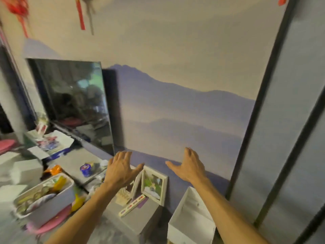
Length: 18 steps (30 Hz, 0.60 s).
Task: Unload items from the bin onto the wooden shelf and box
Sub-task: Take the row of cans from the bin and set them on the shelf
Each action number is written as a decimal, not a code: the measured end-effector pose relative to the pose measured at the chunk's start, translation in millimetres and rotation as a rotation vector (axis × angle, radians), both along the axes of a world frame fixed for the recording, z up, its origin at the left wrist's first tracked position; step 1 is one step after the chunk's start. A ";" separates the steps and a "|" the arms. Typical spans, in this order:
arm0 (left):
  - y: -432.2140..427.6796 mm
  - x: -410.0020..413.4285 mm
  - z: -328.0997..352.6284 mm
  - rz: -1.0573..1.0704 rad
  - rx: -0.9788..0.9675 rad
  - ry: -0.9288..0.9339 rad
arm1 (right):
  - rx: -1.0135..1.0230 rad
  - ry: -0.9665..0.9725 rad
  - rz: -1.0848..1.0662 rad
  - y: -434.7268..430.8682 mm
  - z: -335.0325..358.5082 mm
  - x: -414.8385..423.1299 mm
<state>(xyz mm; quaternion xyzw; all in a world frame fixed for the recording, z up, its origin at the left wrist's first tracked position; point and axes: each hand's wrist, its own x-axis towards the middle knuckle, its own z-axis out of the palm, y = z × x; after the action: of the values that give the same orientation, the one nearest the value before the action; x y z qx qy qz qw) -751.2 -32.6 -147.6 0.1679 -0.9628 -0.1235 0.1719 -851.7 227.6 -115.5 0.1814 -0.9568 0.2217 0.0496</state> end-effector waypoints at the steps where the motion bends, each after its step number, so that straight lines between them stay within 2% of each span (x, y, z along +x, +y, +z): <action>1: -18.2 19.4 0.5 0.049 0.000 -0.004 | 0.006 -0.003 0.045 -23.0 -1.0 9.4; 10: -192.3 167.6 -7.0 0.442 0.005 -0.035 | 0.037 -0.060 0.364 -243.6 -16.5 79.0; 18: -367.0 254.0 -28.0 0.650 -0.008 -0.132 | 0.073 -0.088 0.553 -456.8 -33.1 120.8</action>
<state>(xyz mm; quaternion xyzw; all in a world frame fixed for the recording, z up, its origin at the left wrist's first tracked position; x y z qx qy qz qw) -497.2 -399.7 -175.6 0.4732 -0.8684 -0.0475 0.1401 -730.9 -229.2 -148.6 0.4274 -0.8796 0.1998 -0.0609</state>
